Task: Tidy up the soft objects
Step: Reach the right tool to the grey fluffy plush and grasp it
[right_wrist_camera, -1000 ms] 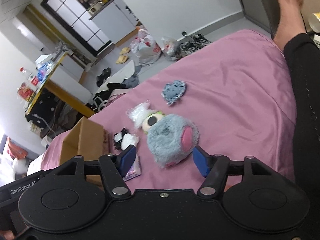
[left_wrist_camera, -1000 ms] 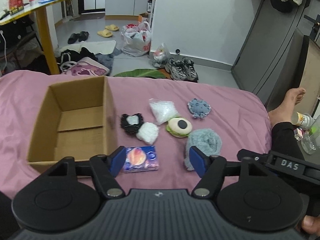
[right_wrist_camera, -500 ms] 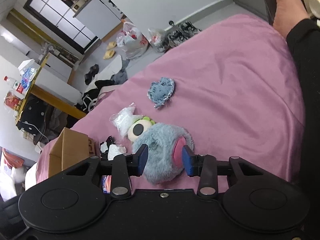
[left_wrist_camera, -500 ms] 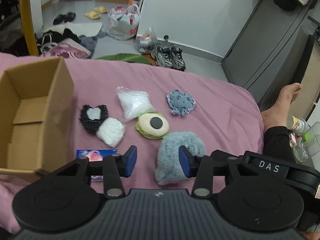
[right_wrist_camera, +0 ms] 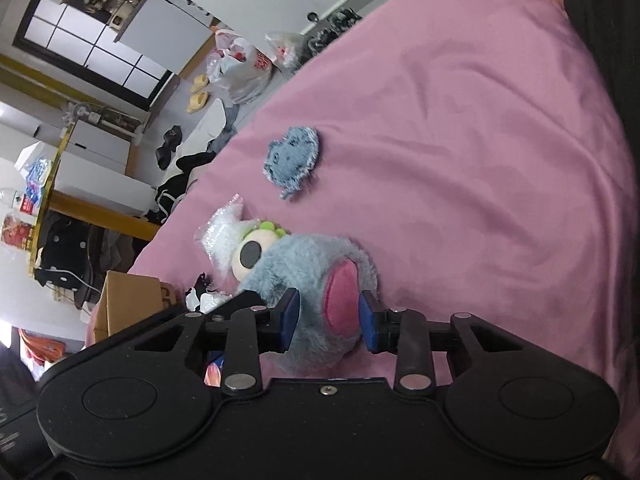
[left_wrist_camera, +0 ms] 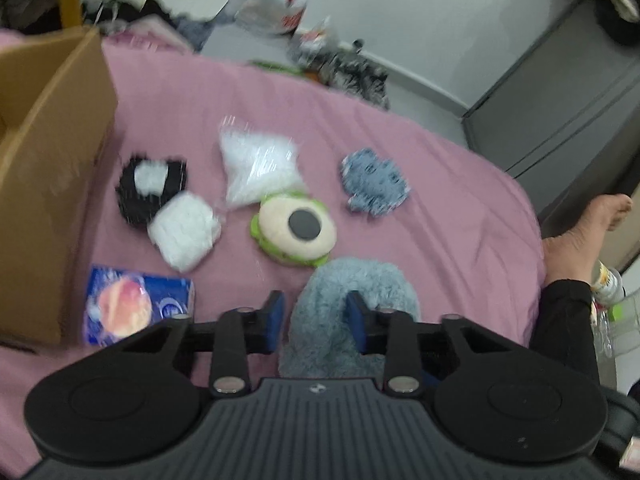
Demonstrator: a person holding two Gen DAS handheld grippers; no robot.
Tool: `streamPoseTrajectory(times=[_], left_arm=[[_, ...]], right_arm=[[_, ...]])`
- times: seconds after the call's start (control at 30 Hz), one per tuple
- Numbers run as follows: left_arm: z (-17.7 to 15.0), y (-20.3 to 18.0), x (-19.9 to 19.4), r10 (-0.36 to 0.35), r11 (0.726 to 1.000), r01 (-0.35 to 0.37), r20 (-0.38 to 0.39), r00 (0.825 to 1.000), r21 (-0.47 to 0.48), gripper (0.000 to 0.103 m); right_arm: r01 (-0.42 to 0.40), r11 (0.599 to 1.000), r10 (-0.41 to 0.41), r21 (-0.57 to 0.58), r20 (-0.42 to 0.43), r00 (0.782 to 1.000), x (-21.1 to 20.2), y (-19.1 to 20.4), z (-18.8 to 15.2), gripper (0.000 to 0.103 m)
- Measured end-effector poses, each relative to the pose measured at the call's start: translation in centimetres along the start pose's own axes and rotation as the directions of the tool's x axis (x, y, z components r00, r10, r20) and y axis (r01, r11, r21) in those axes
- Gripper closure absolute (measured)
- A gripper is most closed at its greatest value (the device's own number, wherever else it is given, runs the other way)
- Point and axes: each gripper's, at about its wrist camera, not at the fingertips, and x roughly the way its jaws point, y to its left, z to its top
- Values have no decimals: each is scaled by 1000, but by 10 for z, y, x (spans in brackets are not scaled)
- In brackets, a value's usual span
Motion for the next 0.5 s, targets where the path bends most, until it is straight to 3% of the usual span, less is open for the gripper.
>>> streamPoseTrajectory(times=[0.07, 0.2, 0.3, 0.5], left_arm=[[-1, -1, 3, -5, 1000, 5, 3, 1000, -11, 76], [-4, -2, 5, 1, 1000, -1, 2, 1000, -17, 79], [-4, -1, 3, -3, 1000, 3, 0, 1000, -30, 85], [-8, 2, -9, -17, 999, 18, 22, 1000, -44, 87]], right_arm=[[-2, 1000, 2, 9, -12, 1000, 5, -1, 0, 70], [-3, 1000, 3, 7, -15, 1000, 10, -2, -1, 80], [5, 1000, -5, -10, -9, 1000, 10, -1, -4, 83], [-16, 999, 16, -35, 18, 1000, 0, 1, -11, 85]])
